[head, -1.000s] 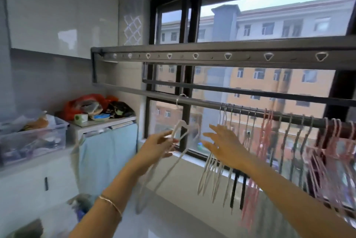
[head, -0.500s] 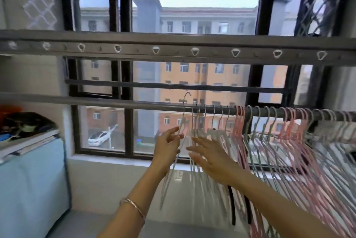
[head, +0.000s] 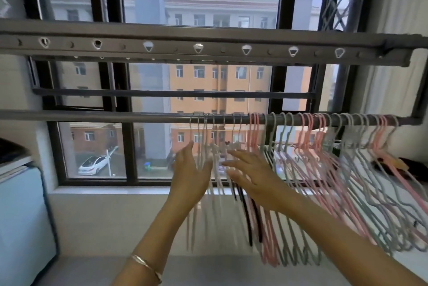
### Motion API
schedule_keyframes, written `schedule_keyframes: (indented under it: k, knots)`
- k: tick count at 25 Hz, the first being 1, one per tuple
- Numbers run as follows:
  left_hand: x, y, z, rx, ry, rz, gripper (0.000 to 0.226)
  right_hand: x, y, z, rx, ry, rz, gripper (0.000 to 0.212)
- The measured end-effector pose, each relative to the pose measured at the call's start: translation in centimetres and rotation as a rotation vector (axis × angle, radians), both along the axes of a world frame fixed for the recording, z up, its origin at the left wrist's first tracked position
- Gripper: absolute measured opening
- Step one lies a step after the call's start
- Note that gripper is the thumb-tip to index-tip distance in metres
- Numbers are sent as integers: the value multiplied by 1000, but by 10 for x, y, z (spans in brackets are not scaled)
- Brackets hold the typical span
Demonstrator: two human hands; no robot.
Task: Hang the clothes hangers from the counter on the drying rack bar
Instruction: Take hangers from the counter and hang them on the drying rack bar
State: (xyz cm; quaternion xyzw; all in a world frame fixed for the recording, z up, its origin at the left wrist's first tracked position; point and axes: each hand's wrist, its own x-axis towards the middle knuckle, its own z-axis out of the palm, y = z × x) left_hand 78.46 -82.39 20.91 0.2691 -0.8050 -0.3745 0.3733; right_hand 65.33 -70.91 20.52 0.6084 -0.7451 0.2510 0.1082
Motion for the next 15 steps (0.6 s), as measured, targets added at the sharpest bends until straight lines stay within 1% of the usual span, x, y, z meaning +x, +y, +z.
schedule_keyframes:
  k: [2,4,6,8,10,12,15]
  knots:
    - [-9,29,11,-165,6,-14,62,-27,31,0,-44,-2,-38,54]
    - [-28,65,16,-251,4,-46,65,-60,73,2,-102,-51,-84,53]
    - [-59,107,15,-307,8,-89,64,-97,129,0,-163,-89,-136,47]
    - [-103,163,9,-356,31,-141,56,-135,201,-6,-199,-114,-200,42]
    - [-153,224,2,-391,45,-197,50,-173,276,-15,-203,-152,-259,42]
    - [-208,293,-6,-409,40,-285,49,-217,355,-27,-215,-189,-341,46]
    - [-289,381,-20,-408,-8,-391,51,-283,459,-44,-279,-276,-451,36]
